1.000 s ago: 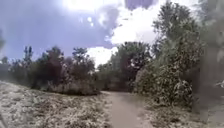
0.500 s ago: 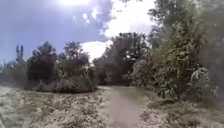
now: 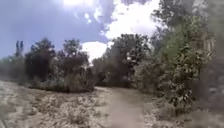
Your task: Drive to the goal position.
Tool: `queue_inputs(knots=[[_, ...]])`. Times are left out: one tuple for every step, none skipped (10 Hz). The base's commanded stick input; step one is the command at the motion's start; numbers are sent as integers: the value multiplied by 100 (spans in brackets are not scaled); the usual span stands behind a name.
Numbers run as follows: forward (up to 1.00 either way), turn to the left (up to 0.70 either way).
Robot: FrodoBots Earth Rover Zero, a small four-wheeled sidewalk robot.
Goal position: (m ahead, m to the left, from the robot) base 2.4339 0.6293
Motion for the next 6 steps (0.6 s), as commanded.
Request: queue_inputs(knots=[[85, 30], [85, 10], [85, 1], [85, 0], [85, 0], [85, 0]])
